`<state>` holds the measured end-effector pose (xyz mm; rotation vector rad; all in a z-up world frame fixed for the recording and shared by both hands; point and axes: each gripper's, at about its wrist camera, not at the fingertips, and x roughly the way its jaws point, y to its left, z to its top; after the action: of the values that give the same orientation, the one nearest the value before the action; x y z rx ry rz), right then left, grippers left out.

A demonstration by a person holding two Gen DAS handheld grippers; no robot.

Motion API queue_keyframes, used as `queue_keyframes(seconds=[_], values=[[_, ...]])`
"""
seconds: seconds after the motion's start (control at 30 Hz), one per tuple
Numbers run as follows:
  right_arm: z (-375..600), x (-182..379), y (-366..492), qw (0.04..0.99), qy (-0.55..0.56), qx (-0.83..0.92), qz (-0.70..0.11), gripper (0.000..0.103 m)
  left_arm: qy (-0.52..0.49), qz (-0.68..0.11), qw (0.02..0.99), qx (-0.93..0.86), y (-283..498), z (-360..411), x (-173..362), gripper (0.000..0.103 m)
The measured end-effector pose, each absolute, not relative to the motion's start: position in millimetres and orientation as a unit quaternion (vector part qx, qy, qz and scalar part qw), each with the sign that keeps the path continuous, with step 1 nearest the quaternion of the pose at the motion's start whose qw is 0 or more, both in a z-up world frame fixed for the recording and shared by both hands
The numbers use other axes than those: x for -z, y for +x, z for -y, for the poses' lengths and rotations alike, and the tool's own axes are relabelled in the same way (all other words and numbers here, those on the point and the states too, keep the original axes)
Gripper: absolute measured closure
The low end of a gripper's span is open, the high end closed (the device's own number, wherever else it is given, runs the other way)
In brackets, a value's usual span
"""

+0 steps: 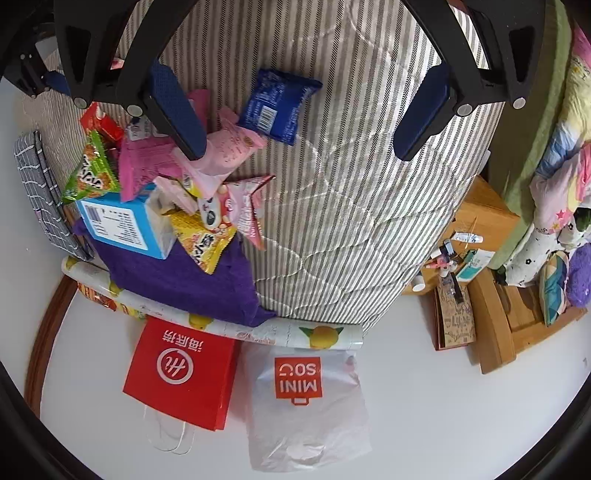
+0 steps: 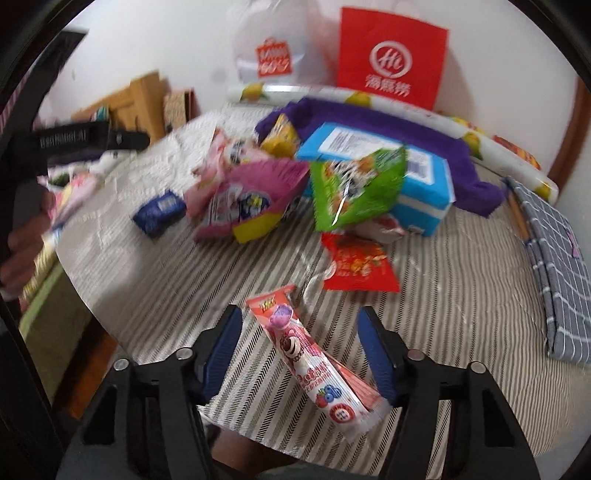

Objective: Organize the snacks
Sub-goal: 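Grasp the pink lollipop pack with the right tool while the left tool grasps the blue packet, then carry the pink lollipop pack and blue packet over the purple towel with both tools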

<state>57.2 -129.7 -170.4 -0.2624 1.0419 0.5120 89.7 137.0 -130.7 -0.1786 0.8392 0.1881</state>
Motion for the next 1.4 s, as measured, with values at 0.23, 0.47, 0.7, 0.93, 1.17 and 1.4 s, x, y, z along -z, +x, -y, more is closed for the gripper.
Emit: queue_keyframes(seconds=[0.23, 0.47, 0.7, 0.93, 1.17, 1.4], values=[[126.0, 193.5, 59.6, 0.806, -0.147, -0.252, -0.515, 0.074, -0.093, -0.423, 0.897, -0.085, 101.7, -145.9, 148.3, 0.003], [162.7, 186.4, 54.0, 0.83, -0.095, -0.217, -0.505, 0.08, -0.081, -0.448, 0.889, -0.055, 99.2, -141.6, 171.6, 0.01], [209.4, 176.9, 54.4, 0.853, -0.07, -0.15, -0.496, 0.08, -0.059, -0.463, 0.884, -0.039, 99.3, -128.9, 190.6, 0.018], [238.1, 190.6, 77.5, 0.86, -0.039, -0.077, -0.502, 0.08, -0.019, -0.468, 0.882, -0.043, 101.5, -114.2, 202.4, 0.035], [239.9, 202.6, 89.1, 0.865, -0.031, -0.062, -0.497, 0.079, -0.022, -0.463, 0.885, -0.041, 97.0, -116.2, 202.0, 0.038], [246.6, 200.5, 97.5, 0.859, 0.018, -0.067, -0.507, 0.08, -0.022, -0.465, 0.884, -0.031, 97.4, -115.8, 197.9, 0.06]])
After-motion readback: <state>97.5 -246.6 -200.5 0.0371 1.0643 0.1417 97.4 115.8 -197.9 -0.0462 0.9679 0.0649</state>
